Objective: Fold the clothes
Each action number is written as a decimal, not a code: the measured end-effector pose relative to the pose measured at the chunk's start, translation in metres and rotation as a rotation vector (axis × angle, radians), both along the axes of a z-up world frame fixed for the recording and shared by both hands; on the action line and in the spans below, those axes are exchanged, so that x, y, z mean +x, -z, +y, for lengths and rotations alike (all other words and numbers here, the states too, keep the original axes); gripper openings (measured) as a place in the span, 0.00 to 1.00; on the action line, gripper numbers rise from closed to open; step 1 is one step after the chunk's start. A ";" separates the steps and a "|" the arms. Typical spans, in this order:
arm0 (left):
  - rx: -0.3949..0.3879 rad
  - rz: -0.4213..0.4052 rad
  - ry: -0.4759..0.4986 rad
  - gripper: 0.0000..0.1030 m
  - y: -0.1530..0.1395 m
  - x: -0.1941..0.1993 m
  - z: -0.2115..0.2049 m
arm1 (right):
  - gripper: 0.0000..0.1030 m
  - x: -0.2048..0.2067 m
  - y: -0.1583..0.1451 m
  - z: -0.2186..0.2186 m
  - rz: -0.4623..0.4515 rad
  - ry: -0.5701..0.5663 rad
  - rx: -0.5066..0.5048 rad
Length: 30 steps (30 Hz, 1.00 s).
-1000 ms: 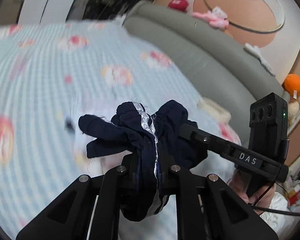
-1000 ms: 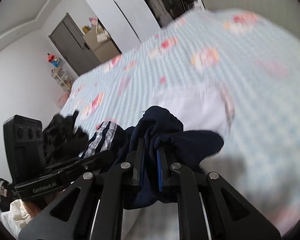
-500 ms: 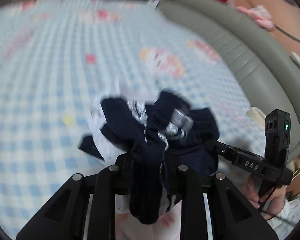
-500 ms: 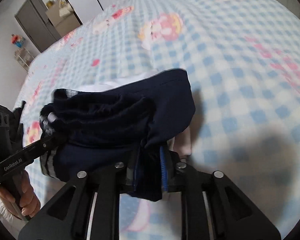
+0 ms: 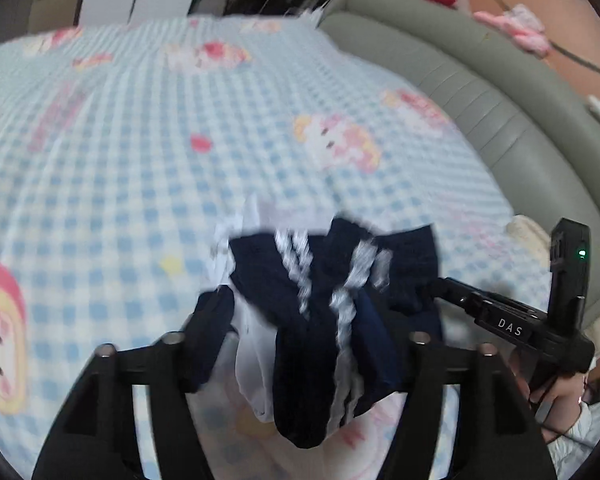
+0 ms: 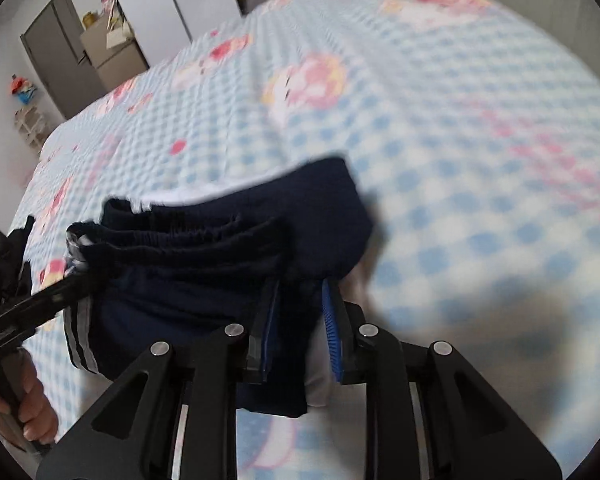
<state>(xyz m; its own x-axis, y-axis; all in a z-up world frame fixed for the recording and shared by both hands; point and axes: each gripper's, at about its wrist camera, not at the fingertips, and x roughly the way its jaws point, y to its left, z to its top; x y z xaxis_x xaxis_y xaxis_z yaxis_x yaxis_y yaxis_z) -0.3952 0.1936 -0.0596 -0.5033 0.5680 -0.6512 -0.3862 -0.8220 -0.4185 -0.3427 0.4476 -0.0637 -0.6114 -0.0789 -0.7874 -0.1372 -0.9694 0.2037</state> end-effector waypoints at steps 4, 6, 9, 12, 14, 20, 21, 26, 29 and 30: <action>0.026 0.022 -0.035 0.65 -0.020 -0.001 -0.017 | 0.27 0.021 -0.027 -0.004 0.047 0.004 0.003; 0.004 0.040 -0.056 0.65 -0.030 0.001 -0.026 | 0.39 0.029 -0.041 -0.014 0.066 -0.002 0.011; -0.053 0.068 -0.092 0.65 -0.046 0.010 -0.043 | 0.56 0.034 -0.061 -0.036 0.088 -0.014 0.024; -0.104 0.091 -0.144 0.66 -0.065 0.020 -0.069 | 0.63 0.035 -0.075 -0.063 0.100 -0.031 0.044; -0.122 0.094 -0.178 0.73 -0.078 0.027 -0.088 | 0.65 0.041 -0.085 -0.083 0.102 -0.047 0.058; -0.166 0.171 -0.284 0.81 -0.117 0.067 -0.149 | 0.76 0.068 -0.113 -0.142 0.128 -0.107 0.094; -0.169 0.172 -0.298 0.82 -0.119 0.072 -0.158 | 0.78 0.073 -0.117 -0.153 0.135 -0.117 0.099; -0.206 0.159 -0.359 0.82 -0.123 0.105 -0.196 | 0.85 0.098 -0.130 -0.193 0.154 -0.152 0.114; -0.250 0.154 -0.388 0.86 -0.122 0.128 -0.210 | 0.86 0.116 -0.130 -0.212 0.147 -0.152 0.120; -0.254 0.156 -0.393 0.86 -0.122 0.138 -0.214 | 0.86 0.124 -0.130 -0.217 0.144 -0.150 0.118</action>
<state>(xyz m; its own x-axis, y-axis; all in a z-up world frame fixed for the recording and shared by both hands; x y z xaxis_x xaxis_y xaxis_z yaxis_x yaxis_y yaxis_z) -0.2569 -0.0200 0.0619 -0.7502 0.1488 -0.6443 -0.0689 -0.9866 -0.1476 -0.2192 0.2309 0.0664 -0.7062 -0.0902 -0.7023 0.0324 -0.9949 0.0952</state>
